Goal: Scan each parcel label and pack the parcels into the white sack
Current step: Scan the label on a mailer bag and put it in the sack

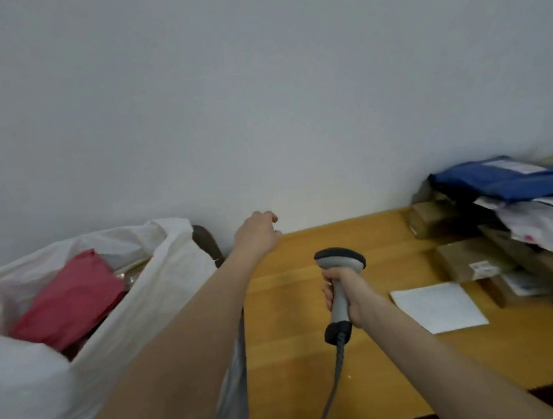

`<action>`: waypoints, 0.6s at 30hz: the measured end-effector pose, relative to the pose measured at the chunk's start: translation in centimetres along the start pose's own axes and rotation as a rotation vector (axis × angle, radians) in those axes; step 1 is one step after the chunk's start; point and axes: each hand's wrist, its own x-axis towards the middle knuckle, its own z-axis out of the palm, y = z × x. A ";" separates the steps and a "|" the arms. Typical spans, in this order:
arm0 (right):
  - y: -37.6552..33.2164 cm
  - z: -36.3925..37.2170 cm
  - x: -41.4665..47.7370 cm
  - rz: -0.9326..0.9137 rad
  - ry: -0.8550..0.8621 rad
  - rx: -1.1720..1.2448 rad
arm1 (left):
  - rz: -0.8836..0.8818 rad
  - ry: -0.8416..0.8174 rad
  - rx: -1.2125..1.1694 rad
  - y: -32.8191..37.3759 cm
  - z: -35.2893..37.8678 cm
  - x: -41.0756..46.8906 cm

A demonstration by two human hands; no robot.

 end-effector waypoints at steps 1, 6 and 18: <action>-0.3 -2.9 -0.6 -0.024 0.047 -0.014 | 0.034 -0.042 0.004 3.0 1.9 -0.5; -2.3 -16.5 -4.0 -0.112 0.336 0.032 | 0.190 -0.193 0.010 17.5 9.5 -2.8; -11.8 -36.8 -6.4 -0.271 0.648 0.147 | 0.438 -0.246 -0.066 40.5 17.7 -0.8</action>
